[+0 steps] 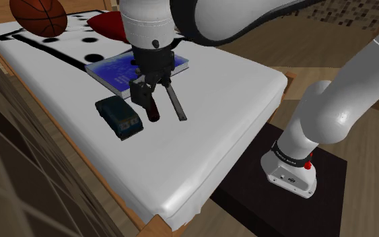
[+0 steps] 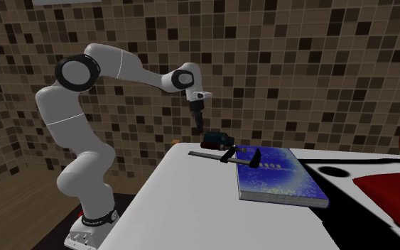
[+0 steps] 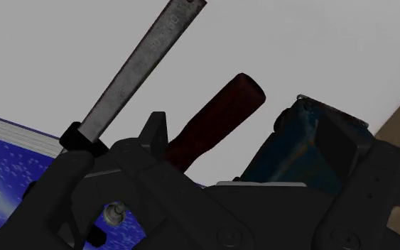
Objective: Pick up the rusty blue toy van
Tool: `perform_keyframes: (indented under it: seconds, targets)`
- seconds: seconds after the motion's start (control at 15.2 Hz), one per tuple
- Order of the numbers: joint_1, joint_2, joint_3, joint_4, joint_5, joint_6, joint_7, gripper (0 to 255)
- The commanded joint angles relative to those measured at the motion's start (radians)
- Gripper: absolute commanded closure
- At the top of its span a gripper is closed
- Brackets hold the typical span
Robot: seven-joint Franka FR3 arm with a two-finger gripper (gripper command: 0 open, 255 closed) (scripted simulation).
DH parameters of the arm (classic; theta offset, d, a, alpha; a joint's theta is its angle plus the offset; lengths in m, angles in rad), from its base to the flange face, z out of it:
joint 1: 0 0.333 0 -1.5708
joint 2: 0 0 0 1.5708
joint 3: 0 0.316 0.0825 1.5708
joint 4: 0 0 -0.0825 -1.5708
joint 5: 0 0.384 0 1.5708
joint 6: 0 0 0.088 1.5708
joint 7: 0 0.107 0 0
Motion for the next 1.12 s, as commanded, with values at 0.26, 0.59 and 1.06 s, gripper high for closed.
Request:
perform_keyframes:
  seconds: [0.26, 0.59, 1.06]
  targets:
    - [0.02, 0.168, 0.099, 0.113, -0.116, 0.037, 0.121, 0]
    - [0.021, 0.182, 0.102, 0.059, -0.13, 0.1, 0.142, 0]
    - [0.021, 0.189, 0.103, 0.042, -0.137, 0.12, 0.15, 255]
